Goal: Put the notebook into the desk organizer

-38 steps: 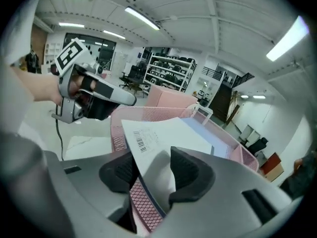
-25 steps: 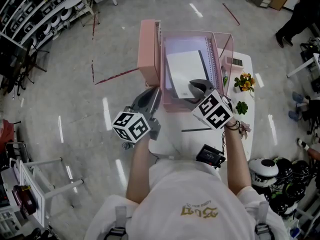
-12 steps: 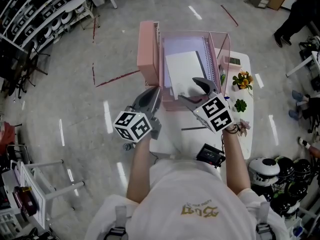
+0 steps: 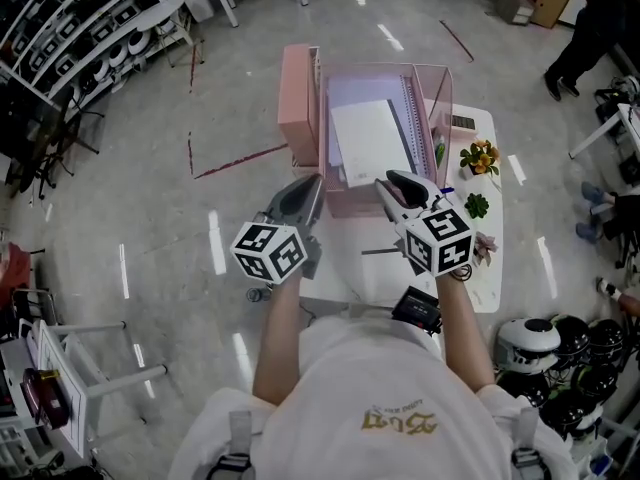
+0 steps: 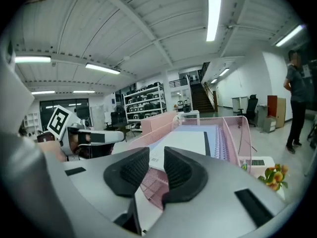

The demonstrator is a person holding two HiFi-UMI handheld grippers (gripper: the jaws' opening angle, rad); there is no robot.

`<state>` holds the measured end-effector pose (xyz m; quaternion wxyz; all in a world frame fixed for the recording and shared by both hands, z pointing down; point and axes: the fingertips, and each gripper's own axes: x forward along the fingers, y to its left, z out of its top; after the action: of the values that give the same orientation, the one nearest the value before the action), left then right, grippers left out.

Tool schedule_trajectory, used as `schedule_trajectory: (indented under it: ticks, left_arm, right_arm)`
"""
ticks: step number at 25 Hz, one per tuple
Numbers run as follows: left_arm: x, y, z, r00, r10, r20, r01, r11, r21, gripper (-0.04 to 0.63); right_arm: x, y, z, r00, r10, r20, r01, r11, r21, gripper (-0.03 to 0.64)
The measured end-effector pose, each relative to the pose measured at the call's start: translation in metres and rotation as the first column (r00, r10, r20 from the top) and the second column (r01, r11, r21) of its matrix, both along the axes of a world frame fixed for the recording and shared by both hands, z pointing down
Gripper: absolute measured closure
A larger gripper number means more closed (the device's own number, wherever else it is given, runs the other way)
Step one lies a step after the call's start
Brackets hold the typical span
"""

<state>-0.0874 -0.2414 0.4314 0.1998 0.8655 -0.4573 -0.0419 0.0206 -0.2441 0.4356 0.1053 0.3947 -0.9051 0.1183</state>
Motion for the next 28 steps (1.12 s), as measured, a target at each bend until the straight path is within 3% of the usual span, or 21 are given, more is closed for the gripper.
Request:
schedule_trajectory:
  ticks: [4, 6, 13, 28]
  left_arm:
    - [0.003, 0.014, -0.002, 1.0, 0.002, 0.018, -0.003, 1.0, 0.008, 0.58]
    - [0.005, 0.022, -0.001, 1.0, 0.004, 0.022, -0.005, 1.0, 0.007, 0.58]
    - [0.004, 0.047, 0.011, 0.999, 0.005, 0.045, -0.005, 1.0, -0.006, 0.58]
    - [0.0, 0.057, 0.007, 0.999, 0.003, 0.042, -0.003, 1.0, 0.006, 0.58]
  right_arm:
    - [0.014, 0.014, -0.006, 0.989, 0.062, 0.135, -0.057, 0.997, -0.043, 0.604]
    - [0.019, 0.023, -0.006, 0.982, 0.08, 0.17, -0.073, 0.996, -0.048, 0.604]
    - [0.024, 0.05, 0.007, 0.988, 0.128, 0.084, -0.129, 0.992, 0.0, 0.603]
    - [0.026, 0.062, 0.008, 0.983, 0.162, 0.083, -0.162, 0.987, 0.0, 0.604]
